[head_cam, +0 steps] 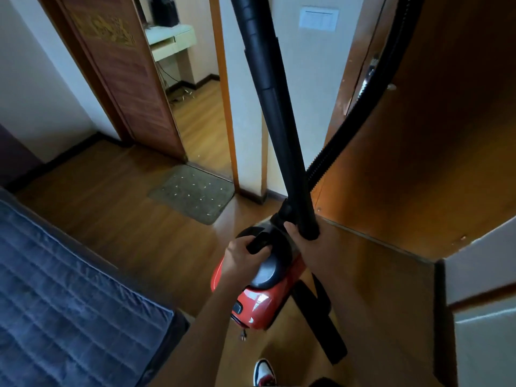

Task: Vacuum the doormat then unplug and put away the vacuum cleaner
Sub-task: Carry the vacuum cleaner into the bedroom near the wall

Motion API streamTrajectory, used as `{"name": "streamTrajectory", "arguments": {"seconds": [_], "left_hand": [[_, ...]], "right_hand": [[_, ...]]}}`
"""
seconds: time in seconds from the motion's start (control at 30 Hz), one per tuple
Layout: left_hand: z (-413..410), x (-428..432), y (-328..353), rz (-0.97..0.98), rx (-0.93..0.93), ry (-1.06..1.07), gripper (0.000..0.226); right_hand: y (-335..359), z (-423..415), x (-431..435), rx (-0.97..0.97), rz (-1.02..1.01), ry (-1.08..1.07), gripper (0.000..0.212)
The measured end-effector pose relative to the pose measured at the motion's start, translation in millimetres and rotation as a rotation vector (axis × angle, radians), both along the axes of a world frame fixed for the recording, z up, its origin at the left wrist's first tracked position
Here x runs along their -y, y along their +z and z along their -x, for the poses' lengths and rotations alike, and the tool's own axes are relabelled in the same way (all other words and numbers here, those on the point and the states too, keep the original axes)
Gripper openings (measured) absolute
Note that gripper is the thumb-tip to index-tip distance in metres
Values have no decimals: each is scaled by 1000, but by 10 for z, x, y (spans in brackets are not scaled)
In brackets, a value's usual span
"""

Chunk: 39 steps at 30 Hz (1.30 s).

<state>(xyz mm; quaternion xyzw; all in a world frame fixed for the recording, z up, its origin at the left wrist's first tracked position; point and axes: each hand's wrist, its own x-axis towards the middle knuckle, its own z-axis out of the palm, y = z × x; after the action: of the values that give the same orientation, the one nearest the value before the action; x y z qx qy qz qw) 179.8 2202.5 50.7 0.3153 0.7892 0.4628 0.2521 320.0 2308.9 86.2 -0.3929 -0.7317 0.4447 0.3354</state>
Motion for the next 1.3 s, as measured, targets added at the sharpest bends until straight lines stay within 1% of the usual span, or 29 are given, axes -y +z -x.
{"name": "streamTrajectory", "arguments": {"seconds": [0.1,0.2,0.3,0.43,0.5,0.57,0.6,0.67,0.7,0.77,0.9,1.0,1.07,1.13,1.2,1.3], "left_hand": [[408,-193,13,-19,-13,84,15],[809,-334,10,-16,-35,154,17],[1217,-440,-45,-17,-40,232,13],[1713,-649,-67,-29,-29,342,16],[1983,-775,-63,-23,-28,398,15],[2294,-936,-70,-22,-28,461,19],[2456,-1030,-69,-15,-26,491,23],[2776,-1232,-46,-1,-11,550,28],[2929,-1328,-32,5,2,582,29],[3211,-1499,2,15,8,641,27],[3662,-1742,82,34,-44,748,18],[3909,-1825,159,25,-65,854,22],[4040,-1824,197,24,-98,918,25],[4153,-1795,206,32,-118,961,21],[4264,-1751,181,45,-118,996,14],[4462,-1679,114,58,-101,1059,13]], "right_hand": [[68,471,-223,-68,10,18,18],[55,937,-437,-91,17,102,16],[46,1387,-629,-106,18,206,23],[-50,2055,-990,-92,-8,313,27],[-100,2421,-1189,-100,-10,340,24],[-135,2809,-1411,-102,-23,385,18],[-155,3016,-1536,-109,-25,409,18],[-180,3451,-1797,-129,-19,456,22],[-189,3670,-1925,-137,-26,480,28],[-186,4075,-2143,-134,-33,540,35],[-134,4754,-2468,-146,-16,658,18],[-144,5177,-2609,-142,-20,769,16],[-131,5409,-2619,-152,14,819,27],[-109,5626,-2599,-162,51,883,37],[-106,5850,-2564,-181,71,950,39],[-135,6169,-2488,-209,82,1012,37]]}}
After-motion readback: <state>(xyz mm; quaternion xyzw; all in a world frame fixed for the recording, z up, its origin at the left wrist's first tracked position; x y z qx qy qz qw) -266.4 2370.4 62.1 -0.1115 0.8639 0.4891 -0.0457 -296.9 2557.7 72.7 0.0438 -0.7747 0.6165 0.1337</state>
